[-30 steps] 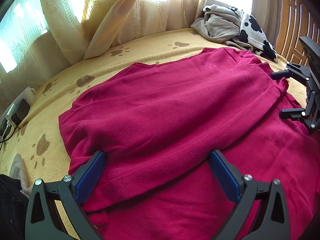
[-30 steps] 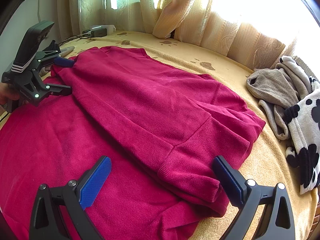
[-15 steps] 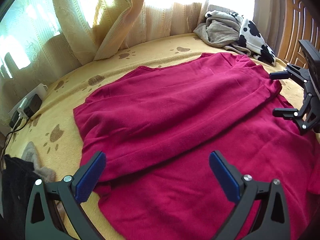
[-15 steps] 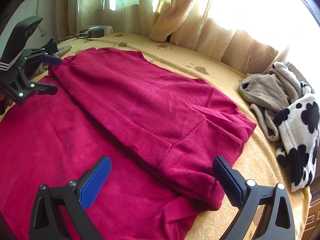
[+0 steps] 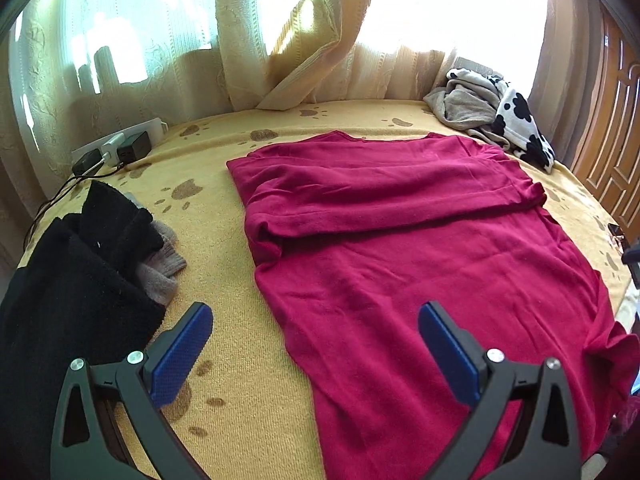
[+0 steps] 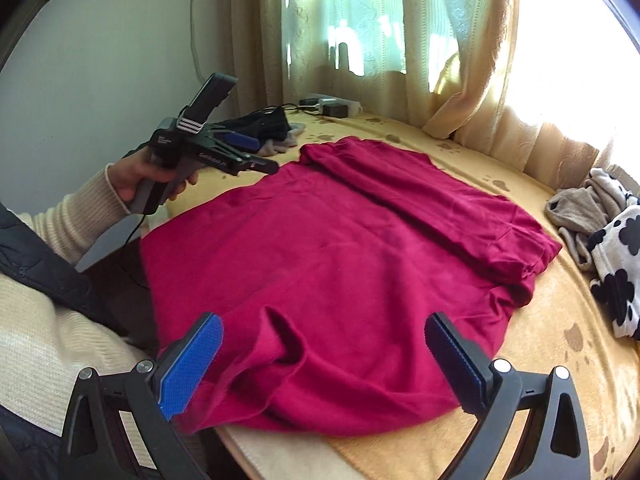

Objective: Fold clothes
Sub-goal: 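Move the right gripper to the hem edge of the red sweatshirt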

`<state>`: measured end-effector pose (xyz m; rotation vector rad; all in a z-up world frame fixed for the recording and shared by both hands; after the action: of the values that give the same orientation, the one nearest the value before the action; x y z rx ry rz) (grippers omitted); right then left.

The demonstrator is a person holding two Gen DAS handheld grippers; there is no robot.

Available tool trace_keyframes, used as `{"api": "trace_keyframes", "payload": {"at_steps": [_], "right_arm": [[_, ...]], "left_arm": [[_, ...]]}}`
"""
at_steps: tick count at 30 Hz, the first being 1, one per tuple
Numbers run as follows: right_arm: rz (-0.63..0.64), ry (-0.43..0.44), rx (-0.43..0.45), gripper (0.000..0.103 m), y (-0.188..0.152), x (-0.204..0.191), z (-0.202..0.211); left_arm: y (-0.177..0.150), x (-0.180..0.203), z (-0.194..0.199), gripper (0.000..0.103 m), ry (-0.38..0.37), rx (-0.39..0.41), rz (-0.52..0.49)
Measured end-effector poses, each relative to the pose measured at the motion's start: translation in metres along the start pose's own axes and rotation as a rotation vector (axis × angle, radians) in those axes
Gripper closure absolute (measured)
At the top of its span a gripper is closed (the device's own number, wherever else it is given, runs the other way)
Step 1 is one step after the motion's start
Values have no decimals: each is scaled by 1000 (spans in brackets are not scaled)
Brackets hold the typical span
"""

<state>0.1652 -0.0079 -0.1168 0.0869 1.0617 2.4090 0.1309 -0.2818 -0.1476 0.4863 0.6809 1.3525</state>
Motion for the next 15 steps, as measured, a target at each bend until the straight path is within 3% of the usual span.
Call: {"api": "trace_keyframes", "payload": {"at_steps": [11,14,15], "right_arm": [[1,8,-91,1,-25,-30,-32],[-22,1,-93,7,-24,-27,-35],[-32,-4,-96,18,-24,-25,-36]], "left_arm": [[-20,16,32,0,-5,12,16],[-30,18,39,0,-5,8,27],[-34,18,41,0,-8,8,33]]}}
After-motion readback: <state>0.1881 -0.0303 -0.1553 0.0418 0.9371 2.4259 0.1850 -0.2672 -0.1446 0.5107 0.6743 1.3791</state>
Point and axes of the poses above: each gripper's, at about its wrist camera, not at the fingertips, and z roughly against the way its jaws point, x to its right, y to its top, the point moved 9 cm from there along -z, roughly the way its jaws point, and after that the axes turned 11 degrees about -z, right-handed, at the moved point
